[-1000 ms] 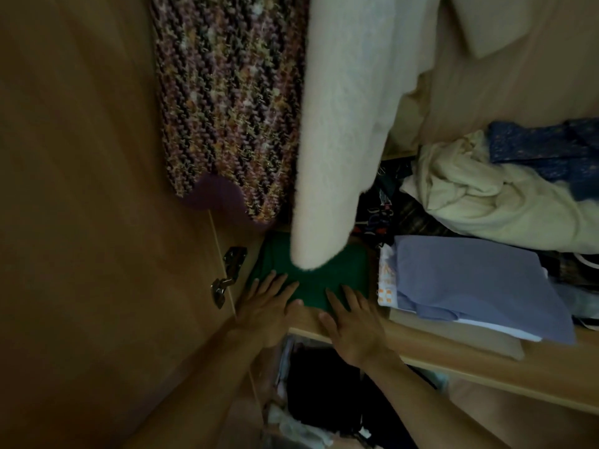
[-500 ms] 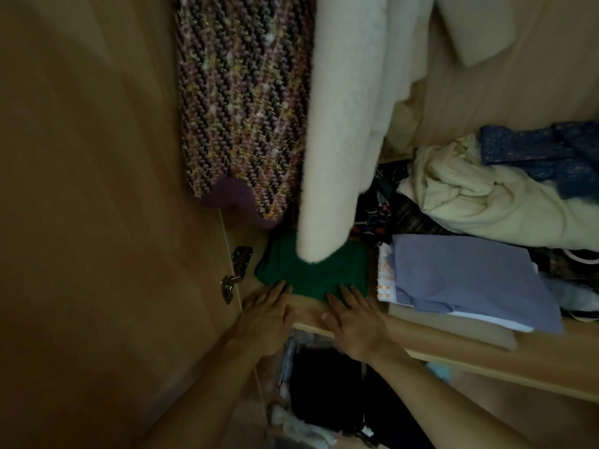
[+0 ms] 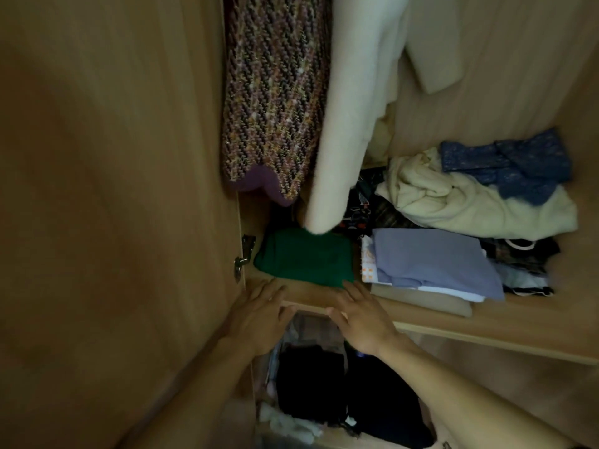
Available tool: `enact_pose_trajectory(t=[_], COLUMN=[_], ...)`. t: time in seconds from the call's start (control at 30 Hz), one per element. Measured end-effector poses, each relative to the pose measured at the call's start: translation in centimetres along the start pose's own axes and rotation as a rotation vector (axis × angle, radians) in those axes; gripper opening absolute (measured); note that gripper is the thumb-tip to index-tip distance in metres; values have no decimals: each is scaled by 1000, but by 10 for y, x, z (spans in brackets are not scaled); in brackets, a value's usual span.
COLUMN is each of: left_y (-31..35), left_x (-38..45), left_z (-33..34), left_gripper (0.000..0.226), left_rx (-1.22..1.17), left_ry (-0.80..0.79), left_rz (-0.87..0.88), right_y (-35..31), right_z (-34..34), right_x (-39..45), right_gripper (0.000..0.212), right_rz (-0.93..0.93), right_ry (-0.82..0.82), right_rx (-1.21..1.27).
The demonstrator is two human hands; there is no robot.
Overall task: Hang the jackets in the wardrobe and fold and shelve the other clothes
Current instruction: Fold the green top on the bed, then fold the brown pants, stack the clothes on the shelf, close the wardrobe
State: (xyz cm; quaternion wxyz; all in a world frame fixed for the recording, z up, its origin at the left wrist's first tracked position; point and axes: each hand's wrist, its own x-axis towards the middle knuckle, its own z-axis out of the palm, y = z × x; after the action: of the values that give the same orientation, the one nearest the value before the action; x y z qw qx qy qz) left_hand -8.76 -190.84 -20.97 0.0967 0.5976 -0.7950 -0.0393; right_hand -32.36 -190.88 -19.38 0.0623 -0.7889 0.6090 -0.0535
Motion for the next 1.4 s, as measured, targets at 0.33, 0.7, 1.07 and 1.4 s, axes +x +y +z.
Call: enact_pose_trajectory(t=[0.33,0.7,1.07,1.4], left_y=[63,209,307,373], left_x=[-27,-104,-210,-236], left_z=[-28,-35,-31,-27], left_gripper=[73,61,78,59], left_rx=[-100,18,107,-128], left_ry=[-20,-34,-153,-116], left_rz=[91,267,421,743], right_y=[23,92,98,80], right_z=[-45,-52,-59,-75], right_x=[-76,-235,-405,-544], right_gripper=[55,72,86,81], right_rz=[31,192,370,732], right_ry=[121,131,171,140], right_rx=[-9,29,57,30])
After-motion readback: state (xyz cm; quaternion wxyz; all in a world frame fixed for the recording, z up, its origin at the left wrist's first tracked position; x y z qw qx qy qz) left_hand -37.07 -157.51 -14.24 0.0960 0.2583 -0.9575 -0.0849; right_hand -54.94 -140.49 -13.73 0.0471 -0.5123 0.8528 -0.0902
